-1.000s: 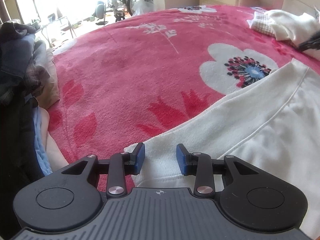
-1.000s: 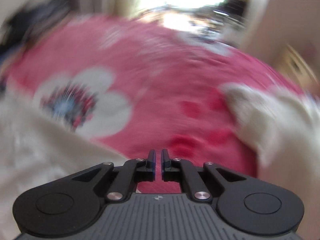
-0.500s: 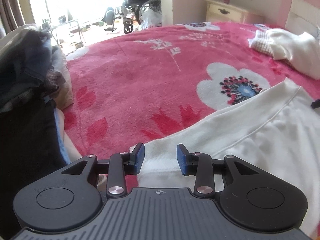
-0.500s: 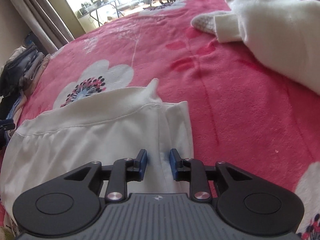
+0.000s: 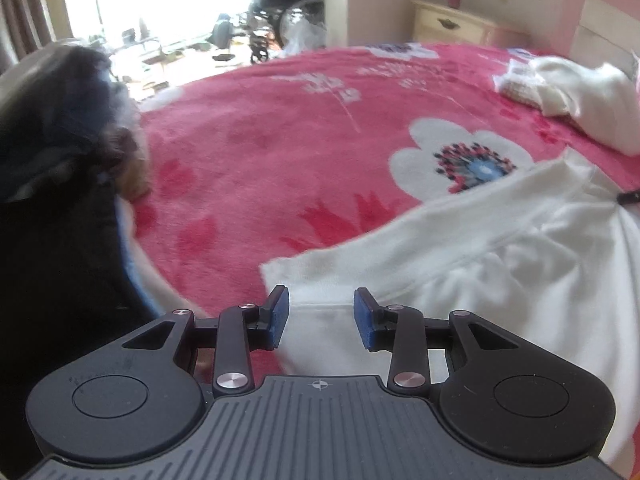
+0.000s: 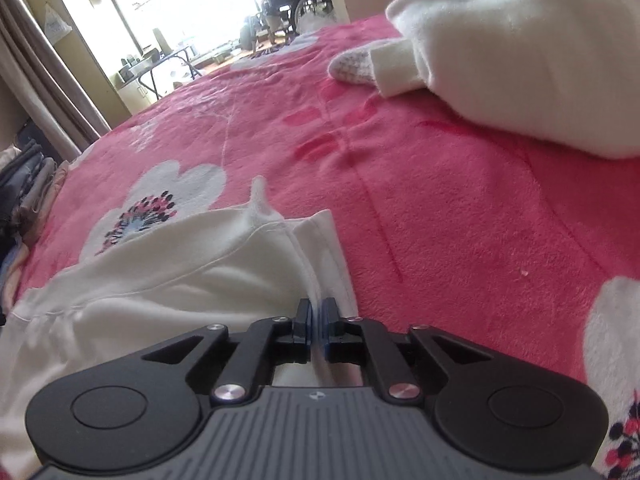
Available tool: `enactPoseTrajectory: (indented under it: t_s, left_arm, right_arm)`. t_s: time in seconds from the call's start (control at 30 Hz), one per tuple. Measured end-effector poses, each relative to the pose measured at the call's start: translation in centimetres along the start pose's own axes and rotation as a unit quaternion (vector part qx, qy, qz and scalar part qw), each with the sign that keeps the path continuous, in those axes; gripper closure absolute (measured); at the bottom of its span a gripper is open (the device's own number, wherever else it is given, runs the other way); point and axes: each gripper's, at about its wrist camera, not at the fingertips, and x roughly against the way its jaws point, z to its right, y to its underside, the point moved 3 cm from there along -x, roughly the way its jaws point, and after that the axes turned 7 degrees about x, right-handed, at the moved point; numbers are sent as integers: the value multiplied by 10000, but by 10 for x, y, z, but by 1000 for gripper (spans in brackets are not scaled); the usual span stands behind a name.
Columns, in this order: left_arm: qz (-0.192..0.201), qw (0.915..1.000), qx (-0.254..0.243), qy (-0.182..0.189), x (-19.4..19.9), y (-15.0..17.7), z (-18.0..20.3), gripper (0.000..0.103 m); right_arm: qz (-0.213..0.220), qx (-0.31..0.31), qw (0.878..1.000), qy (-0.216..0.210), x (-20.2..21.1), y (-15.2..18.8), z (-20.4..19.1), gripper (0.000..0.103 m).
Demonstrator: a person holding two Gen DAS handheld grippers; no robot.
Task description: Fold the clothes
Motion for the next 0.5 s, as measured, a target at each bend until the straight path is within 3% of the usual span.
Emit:
enactPoseTrajectory:
  t_s: [0.17, 0.3, 0.5]
  left_arm:
    - [-209, 9970, 748, 67, 6, 4, -33, 63]
    - [-612, 9906, 1183, 311, -11, 12, -39, 63]
    - [-714, 9884, 1252, 479, -36, 8, -32, 63]
  right_arm:
    - [128, -80, 9996, -256, 4, -13, 2, 73]
    - [66, -122, 9993, -338, -6, -19, 2, 73]
    - [-23, -91, 9993, -360, -19, -15, -2, 75]
